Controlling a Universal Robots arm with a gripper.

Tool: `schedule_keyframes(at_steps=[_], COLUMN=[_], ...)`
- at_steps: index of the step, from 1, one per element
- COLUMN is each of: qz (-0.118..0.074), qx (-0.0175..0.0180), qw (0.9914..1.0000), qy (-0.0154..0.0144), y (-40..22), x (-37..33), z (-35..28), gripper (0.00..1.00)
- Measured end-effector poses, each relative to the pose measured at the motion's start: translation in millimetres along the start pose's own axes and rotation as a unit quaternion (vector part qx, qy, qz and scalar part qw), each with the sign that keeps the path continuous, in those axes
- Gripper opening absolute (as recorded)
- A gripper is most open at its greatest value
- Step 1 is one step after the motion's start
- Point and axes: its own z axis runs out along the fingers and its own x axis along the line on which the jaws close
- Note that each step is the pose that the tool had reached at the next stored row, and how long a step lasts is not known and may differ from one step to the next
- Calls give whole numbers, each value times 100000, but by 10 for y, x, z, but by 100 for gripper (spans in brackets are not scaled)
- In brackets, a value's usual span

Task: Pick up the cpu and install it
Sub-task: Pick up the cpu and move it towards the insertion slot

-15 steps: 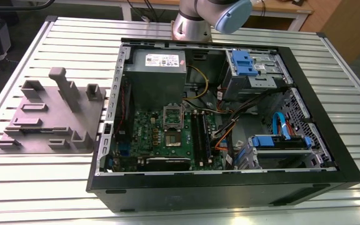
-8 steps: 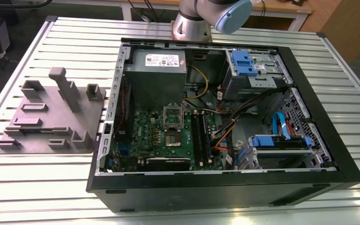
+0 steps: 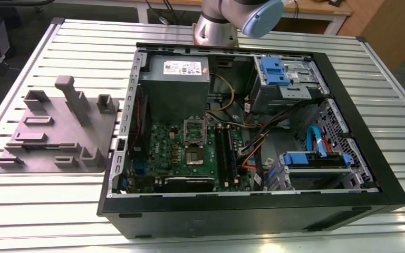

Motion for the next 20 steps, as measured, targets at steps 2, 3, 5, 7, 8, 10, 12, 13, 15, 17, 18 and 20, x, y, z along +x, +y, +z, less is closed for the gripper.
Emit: schedule_keyframes(at_steps=[2,3,5,7,8,10,12,13,15,17,18,20], qz=[-1,3,0,-2,-1,0,0,-1,0,2,1,1], qx=[-2,1,-5,2,-4,5,-4,0,3,4,2,2], qw=[100000,100000,100000,100000,100000,100000,100000,100000,100000,100000,100000,100000], qy=[-2,0,-8,3,-2,8,-7,-1,7,8,4,3], y=[0,1,1,1,1,1,1,1,2,2,3,3], x=[0,0,0,0,0,0,0,0,1,1,1,1], z=[-6,-10,-14,-20,-20,-28,-29,-32,-42,-51,-68,-86], gripper=[47,47,47,47,47,47,47,47,47,47,47,47])
